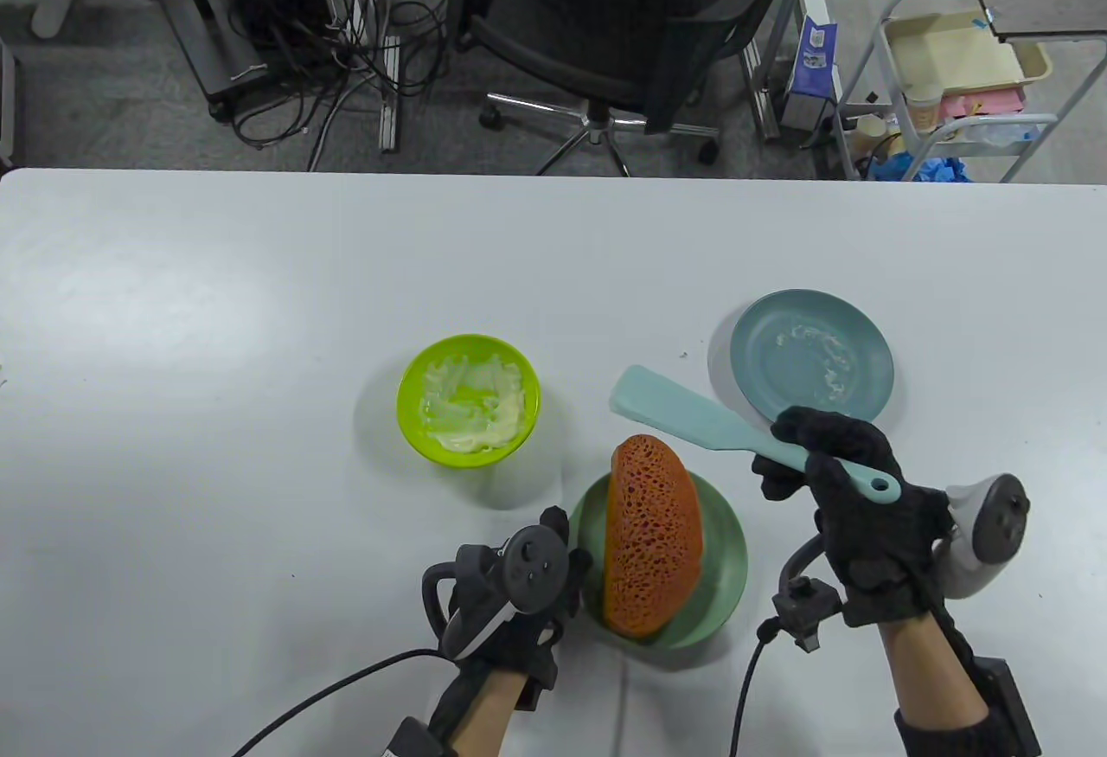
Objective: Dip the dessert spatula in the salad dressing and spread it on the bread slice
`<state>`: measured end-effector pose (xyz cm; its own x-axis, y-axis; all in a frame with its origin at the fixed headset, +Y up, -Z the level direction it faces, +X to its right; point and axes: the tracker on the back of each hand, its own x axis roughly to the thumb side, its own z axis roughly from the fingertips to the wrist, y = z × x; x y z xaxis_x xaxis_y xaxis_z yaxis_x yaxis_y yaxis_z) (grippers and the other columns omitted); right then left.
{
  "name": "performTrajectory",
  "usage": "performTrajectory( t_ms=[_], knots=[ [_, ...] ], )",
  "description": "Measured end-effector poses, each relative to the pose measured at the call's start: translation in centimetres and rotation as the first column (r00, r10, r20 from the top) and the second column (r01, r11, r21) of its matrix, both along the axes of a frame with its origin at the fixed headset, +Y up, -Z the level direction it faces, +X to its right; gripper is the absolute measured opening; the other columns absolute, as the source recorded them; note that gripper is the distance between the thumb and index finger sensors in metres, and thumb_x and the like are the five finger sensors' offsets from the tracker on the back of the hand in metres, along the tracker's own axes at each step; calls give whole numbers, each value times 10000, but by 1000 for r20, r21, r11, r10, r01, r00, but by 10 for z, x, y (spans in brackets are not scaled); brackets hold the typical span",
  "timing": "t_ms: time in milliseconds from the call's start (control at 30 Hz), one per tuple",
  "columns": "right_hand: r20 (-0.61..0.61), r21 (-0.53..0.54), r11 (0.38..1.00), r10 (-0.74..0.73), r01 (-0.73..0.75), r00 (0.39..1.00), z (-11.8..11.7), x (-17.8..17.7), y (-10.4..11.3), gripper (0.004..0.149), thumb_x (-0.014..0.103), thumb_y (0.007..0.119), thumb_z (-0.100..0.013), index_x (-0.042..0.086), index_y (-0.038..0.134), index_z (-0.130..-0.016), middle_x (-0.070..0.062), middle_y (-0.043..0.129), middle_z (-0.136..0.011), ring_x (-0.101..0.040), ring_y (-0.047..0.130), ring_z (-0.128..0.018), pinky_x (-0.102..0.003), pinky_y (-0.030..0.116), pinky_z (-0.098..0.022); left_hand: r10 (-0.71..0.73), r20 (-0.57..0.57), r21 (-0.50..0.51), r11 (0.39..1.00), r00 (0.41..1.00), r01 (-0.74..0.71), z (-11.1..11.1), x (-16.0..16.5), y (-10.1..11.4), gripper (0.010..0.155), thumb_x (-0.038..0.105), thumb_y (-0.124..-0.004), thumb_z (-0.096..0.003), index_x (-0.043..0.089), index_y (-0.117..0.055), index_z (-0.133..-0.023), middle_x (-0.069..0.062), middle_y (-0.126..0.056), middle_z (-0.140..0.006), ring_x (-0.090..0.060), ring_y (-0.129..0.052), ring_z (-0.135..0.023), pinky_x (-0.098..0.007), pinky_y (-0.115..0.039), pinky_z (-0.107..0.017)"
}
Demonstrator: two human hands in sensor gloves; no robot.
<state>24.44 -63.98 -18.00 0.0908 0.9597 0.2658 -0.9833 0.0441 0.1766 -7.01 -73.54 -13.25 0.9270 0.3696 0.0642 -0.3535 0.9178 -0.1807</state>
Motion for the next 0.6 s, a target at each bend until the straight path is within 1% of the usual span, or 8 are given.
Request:
performTrajectory(
  t_ms=[33,233,300,433,500,533,600],
  knots=[
    [-20,-23,999,23,-23,1000,-7,-8,4,470,408,806,-502,207,662,-902,-172,714,-951,-459,883,-664,-492,860,-491,1,-9,-5,1000,1000,-1,0,-1,0,572,453,-867,-493,105,-792,-941,-1,-1019,-643,-122,-1053,-345,-269,-919,-212],
    [-105,-38,989,139,-144,985,-31,-53,14,455,390,818,-507,206,675,-898,-165,714,-960,-464,868,-685,-497,851,-508,28,-20,-20,999,999,-29,-2,-3,-2,555,461,-860,-498,104,-812,-920,13,-1030,-611,-108,-1054,-311,-262,-917,-195],
    [-123,-41,985,162,-168,979,-37,-64,16,453,384,816,-512,207,669,-902,-162,704,-968,-464,860,-698,-492,850,-523,46,-20,-26,999,999,-46,-1,-4,-2,566,476,-848,-502,102,-808,-925,7,-1026,-615,-112,-1054,-325,-262,-919,-202],
    [-151,-62,972,216,-227,965,-54,-88,21,457,375,822,-513,212,666,-910,-156,692,-983,-463,852,-721,-499,845,-540,66,-26,-59,996,997,-67,0,-4,-3,571,442,-855,-503,100,-776,-954,-6,-1004,-648,-127,-1045,-362,-276,-914,-225],
    [-166,-78,962,245,-260,955,-64,-100,24,457,365,828,-510,210,669,-910,-156,688,-988,-465,848,-731,-499,842,-549,66,-29,-55,996,997,-68,0,-4,-2,568,442,-855,-503,102,-777,-952,-5,-1004,-648,-127,-1045,-361,-276,-913,-224],
    [-164,-78,959,257,-272,952,-68,-105,25,457,363,831,-507,209,672,-908,-157,690,-986,-465,850,-730,-497,844,-549,62,-36,-52,997,997,-64,0,-4,-2,568,447,-854,-503,102,-781,-949,2,-1010,-636,-121,-1049,-347,-274,-916,-219],
    [-140,-74,953,283,-295,949,-77,-116,26,460,360,841,-494,205,688,-898,-160,710,-971,-459,869,-717,-490,860,-534,71,-43,-68,995,997,-73,0,-5,-3,549,453,-847,-506,93,-808,-918,35,-1039,-554,-97,-1066,-277,-266,-925,-175]
  ],
)
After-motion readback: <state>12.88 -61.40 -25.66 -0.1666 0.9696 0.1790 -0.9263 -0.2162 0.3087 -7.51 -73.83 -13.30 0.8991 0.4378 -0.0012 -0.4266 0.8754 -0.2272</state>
